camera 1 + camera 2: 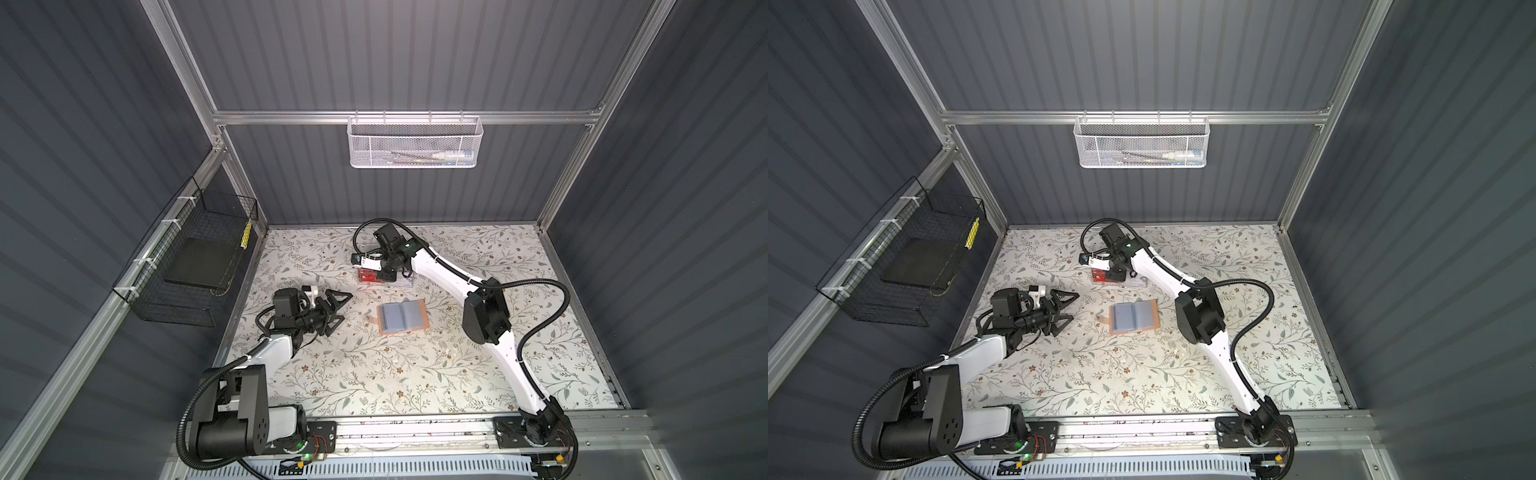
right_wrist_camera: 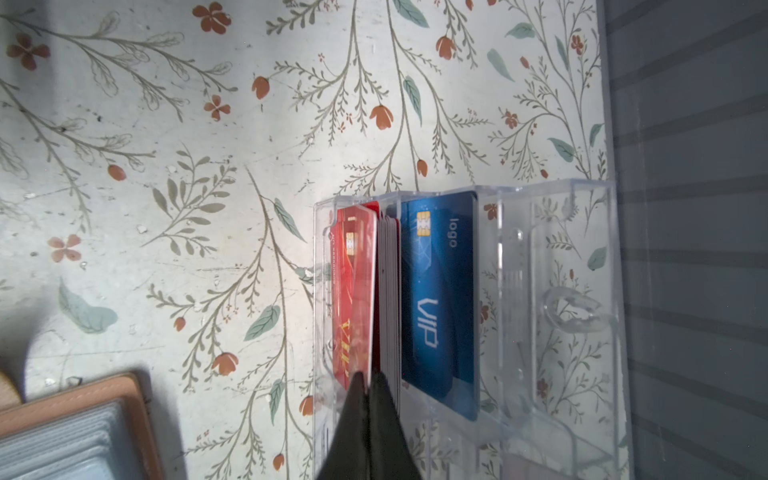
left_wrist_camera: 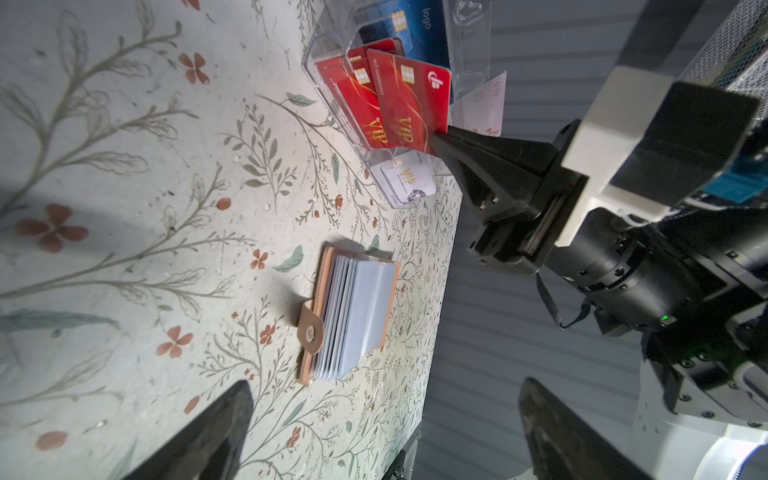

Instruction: Take the credit cards out of the card holder

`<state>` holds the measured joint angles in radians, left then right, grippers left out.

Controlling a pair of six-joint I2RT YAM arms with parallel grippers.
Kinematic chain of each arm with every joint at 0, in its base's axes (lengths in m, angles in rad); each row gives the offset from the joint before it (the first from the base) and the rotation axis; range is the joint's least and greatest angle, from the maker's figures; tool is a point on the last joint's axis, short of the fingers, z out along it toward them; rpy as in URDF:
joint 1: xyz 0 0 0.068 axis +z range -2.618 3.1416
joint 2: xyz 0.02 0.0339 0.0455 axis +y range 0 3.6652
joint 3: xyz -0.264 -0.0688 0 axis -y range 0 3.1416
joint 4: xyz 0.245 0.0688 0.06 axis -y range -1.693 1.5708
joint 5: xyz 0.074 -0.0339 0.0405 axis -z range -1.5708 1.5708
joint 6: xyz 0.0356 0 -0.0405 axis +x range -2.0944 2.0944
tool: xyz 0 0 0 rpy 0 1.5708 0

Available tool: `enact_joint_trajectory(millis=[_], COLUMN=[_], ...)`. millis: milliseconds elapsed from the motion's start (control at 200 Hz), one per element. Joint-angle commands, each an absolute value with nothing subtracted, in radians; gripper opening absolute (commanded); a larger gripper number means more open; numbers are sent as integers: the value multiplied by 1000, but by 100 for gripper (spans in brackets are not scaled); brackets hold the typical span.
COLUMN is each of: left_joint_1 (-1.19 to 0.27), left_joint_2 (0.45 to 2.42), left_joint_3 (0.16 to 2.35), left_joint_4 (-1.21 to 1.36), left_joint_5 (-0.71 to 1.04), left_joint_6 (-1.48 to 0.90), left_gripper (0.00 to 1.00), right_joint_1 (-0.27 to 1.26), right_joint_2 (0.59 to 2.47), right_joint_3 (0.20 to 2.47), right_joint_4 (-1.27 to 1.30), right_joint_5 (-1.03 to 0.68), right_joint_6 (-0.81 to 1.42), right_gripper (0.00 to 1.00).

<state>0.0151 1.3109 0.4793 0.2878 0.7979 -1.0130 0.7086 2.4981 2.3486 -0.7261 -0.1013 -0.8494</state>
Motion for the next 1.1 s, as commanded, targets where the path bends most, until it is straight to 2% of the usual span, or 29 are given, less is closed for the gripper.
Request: enact_joint_trajectory(millis=[0, 891, 986, 1096], left_joint_1=[21, 21, 21, 21], left_joint_2=[1322, 1356, 1360, 1361], left_joint_3=[471, 463, 464, 463], left_joint_4=[305, 343, 346, 347], left_joint_5=[818, 823, 823, 826], left_joint_6=[-992, -997, -997, -997], left_gripper=[100, 100, 100, 100], right_joint_1=[698, 712, 712, 713], right_joint_2=[2490, 2530, 2530, 2530], right_joint_3=[2331, 2314, 2314, 2315], right_joint_4=[-732, -688, -684, -681], right_joint_5=[-84, -74, -72, -75], right_joint_6=[-853, -832, -830, -828], right_gripper=[0, 0, 6, 6])
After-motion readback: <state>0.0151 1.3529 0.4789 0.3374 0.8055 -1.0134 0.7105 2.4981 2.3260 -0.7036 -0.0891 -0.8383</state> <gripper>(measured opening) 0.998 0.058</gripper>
